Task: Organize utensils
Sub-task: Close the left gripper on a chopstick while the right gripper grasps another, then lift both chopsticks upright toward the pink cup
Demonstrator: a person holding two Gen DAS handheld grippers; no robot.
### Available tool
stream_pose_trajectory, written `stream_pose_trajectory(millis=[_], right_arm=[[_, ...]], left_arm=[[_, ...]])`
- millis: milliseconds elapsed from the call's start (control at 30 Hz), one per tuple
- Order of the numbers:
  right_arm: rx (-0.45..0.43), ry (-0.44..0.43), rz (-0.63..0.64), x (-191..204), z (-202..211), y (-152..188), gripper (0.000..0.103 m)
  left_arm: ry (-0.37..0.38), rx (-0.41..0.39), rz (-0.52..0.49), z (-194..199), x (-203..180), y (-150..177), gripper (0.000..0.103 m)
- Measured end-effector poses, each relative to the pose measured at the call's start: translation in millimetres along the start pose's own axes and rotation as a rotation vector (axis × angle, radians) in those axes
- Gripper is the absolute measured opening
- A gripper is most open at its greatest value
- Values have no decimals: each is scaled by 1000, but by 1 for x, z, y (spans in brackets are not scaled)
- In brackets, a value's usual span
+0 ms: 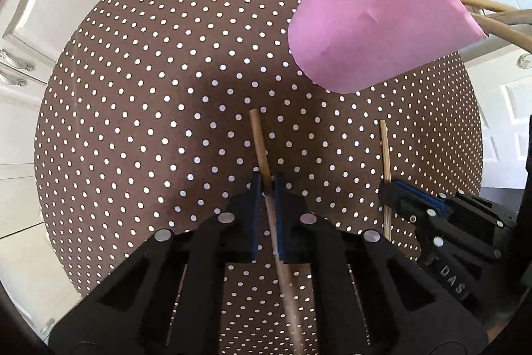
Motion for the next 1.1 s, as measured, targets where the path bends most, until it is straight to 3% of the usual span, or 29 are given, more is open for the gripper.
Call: stream_pose_trajectory(millis=[167,333,733,933,1100], right_arm=[[19,-27,-6,-3,0,-12,5],[-17,-44,-30,-4,14,-8,5],[-245,-43,-77,13,105,10,5],[-352,-15,-86,40,134,32,5],[-436,23,-84,57,160,51,4]], left_arm=[[77,9,44,9,27,4,6],[122,-29,8,28,34,6,6],[189,-186,-134,115,32,4,6],[224,-254,-218,160,11,31,6],[244,-296,-282,173,1,40,5]])
Point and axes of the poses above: each gripper's, at about its wrist camera, not at the fingertips, and z roughly against the way its jaws point, x to its left, y to its underside, the point moved 4 cm from there along -z, roughly the way its jaws point, and after that the axes turned 1 degree about z, right-handed, at the moved point
